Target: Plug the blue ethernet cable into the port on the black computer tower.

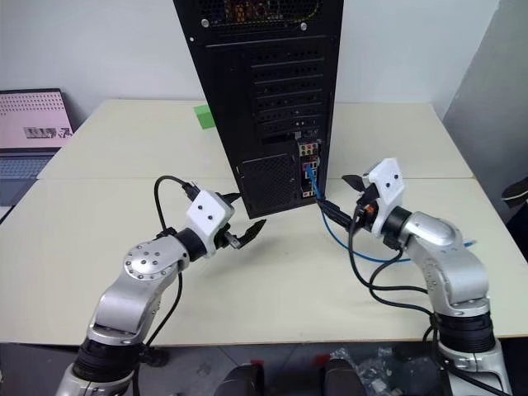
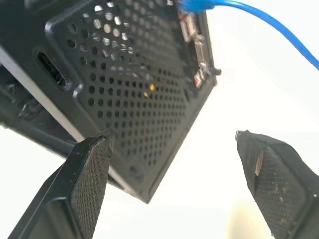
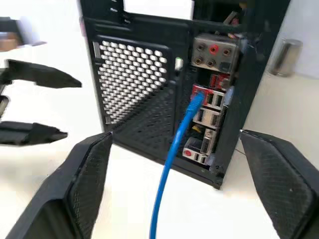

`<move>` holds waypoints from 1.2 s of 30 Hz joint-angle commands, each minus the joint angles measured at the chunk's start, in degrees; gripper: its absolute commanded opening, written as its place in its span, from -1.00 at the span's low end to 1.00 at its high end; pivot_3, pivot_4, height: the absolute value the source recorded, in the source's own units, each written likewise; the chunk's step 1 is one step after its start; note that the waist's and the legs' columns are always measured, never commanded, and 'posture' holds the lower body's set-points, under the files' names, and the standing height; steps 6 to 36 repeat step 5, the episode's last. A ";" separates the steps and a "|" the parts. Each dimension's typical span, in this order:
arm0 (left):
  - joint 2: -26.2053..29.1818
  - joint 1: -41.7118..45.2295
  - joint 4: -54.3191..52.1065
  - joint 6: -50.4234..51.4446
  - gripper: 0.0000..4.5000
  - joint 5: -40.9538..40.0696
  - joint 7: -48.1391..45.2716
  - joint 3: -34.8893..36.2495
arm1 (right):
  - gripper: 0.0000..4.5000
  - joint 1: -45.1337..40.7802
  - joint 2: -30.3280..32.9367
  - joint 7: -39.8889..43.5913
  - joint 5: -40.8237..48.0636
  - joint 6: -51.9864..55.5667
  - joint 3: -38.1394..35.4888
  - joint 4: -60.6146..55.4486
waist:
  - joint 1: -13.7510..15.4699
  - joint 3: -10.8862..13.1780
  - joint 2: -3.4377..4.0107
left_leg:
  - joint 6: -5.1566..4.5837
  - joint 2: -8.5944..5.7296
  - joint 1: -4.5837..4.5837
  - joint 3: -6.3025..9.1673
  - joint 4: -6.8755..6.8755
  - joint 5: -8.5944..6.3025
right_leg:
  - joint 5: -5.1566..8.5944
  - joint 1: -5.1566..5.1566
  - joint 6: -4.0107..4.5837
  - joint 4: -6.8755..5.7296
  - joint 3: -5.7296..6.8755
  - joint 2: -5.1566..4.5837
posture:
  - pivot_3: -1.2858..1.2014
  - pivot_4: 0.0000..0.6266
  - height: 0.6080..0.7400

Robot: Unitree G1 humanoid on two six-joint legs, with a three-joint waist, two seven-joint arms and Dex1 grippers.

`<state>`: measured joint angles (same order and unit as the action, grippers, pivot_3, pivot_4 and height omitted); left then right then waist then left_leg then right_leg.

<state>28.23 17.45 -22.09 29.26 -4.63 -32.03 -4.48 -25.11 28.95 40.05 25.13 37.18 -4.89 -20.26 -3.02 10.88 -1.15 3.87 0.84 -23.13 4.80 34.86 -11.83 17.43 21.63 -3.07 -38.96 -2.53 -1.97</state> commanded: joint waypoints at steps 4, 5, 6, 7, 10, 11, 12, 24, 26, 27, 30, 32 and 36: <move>5.89 -0.68 -1.65 -0.70 0.84 -6.63 -7.47 6.06 | 0.87 -0.33 5.05 7.65 7.01 -1.35 -4.85 0.35 | 0.08 0.00 -0.01 | 0.00 0.00 -0.01 -0.01 0.00 0.00 | 0.00 0.00 0.00 0.02 -0.01 0.00 | 0.03 -0.52 1.00; 6.28 -0.82 -1.70 -1.01 0.84 -7.19 -8.06 6.40 | 0.87 -0.39 5.37 7.90 7.18 -1.56 -4.90 0.66 | 0.08 0.00 -0.01 | 0.00 0.00 -0.01 -0.01 0.00 0.00 | 0.00 0.00 0.00 0.02 -0.01 -0.01 | 0.03 -0.52 1.00; 6.28 -0.82 -1.70 -1.01 0.84 -7.19 -8.06 6.40 | 0.87 -0.39 5.37 7.90 7.18 -1.56 -4.90 0.66 | 0.08 0.00 -0.01 | 0.00 0.00 -0.01 -0.01 0.00 0.00 | 0.00 0.00 0.00 0.02 -0.01 -0.01 | 0.03 -0.52 1.00; 6.28 -0.82 -1.70 -1.01 0.84 -7.19 -8.06 6.40 | 0.87 -0.39 5.37 7.90 7.18 -1.56 -4.90 0.66 | 0.08 0.00 -0.01 | 0.00 0.00 -0.01 -0.01 0.00 0.00 | 0.00 0.00 0.00 0.02 -0.01 -0.01 | 0.03 -0.52 1.00; 6.28 -0.82 -1.70 -1.01 0.84 -7.19 -8.06 6.40 | 0.87 -0.39 5.37 7.90 7.18 -1.56 -4.90 0.66 | 0.08 0.00 -0.01 | 0.00 0.00 -0.01 -0.01 0.00 0.00 | 0.00 0.00 0.00 0.02 -0.01 -0.01 | 0.03 -0.52 1.00; 6.28 -0.82 -1.70 -1.01 0.84 -7.19 -8.06 6.40 | 0.87 -0.39 5.37 7.90 7.18 -1.56 -4.90 0.66 | 0.08 0.00 -0.01 | 0.00 0.00 -0.01 -0.01 0.00 0.00 | 0.00 0.00 0.00 0.02 -0.01 -0.01 | 0.03 -0.52 1.00; 6.28 -0.82 -1.70 -1.01 0.84 -7.19 -8.06 6.40 | 0.87 -0.39 5.37 7.90 7.18 -1.56 -4.90 0.66 | 0.08 0.00 -0.01 | 0.00 0.00 -0.01 -0.01 0.00 0.00 | 0.00 0.00 0.00 0.02 -0.01 -0.01 | 0.03 -0.52 1.00; 6.28 -0.82 -1.70 -1.01 0.84 -7.19 -8.06 6.40 | 0.87 -0.39 5.37 7.90 7.18 -1.56 -4.90 0.66 | 0.08 0.00 -0.01 | 0.00 0.00 -0.01 -0.01 0.00 0.00 | 0.00 0.00 0.00 0.02 -0.01 -0.01 | 0.03 -0.52 1.00; 6.28 -0.82 -1.70 -1.01 0.84 -7.19 -8.06 6.40 | 0.87 -0.39 5.37 7.90 7.18 -1.56 -4.90 0.66 | 0.08 0.00 -0.01 | 0.00 0.00 -0.01 -0.01 0.00 0.00 | 0.00 0.00 0.00 0.02 -0.01 -0.01 | 0.03 -0.52 1.00; 6.28 -0.82 -1.70 -1.01 0.84 -7.19 -8.06 6.40 | 0.87 -0.39 5.37 7.90 7.18 -1.56 -4.90 0.66 | 0.08 0.00 -0.01 | 0.00 0.00 -0.01 -0.01 0.00 0.00 | 0.00 0.00 0.00 0.02 -0.01 -0.01 | 0.03 -0.52 1.00; 6.28 -0.82 -1.70 -1.01 0.84 -7.19 -8.06 6.40 | 0.87 -0.39 5.37 7.90 7.18 -1.56 -4.90 0.66 | 0.08 0.00 -0.01 | 0.00 0.00 -0.01 -0.01 0.00 0.00 | 0.00 0.00 0.00 0.02 -0.01 -0.01 | 0.03 -0.52 1.00; 6.28 -0.82 -1.70 -1.01 0.84 -7.19 -8.06 6.40 | 0.87 -0.39 5.37 7.90 7.18 -1.56 -4.90 0.66 | 0.08 0.00 -0.01 | 0.00 0.00 -0.01 -0.01 0.00 0.00 | 0.00 0.00 0.00 0.02 -0.01 -0.01 | 0.03 -0.52 1.00; 6.28 -0.82 -1.70 -1.01 0.84 -7.19 -8.06 6.40 | 0.87 -0.39 5.37 7.90 7.18 -1.56 -4.90 0.66 | 0.08 0.00 -0.01 | 0.00 0.00 -0.01 -0.01 0.00 0.00 | 0.00 0.00 0.00 0.02 -0.01 -0.01 | 0.03 -0.52 1.00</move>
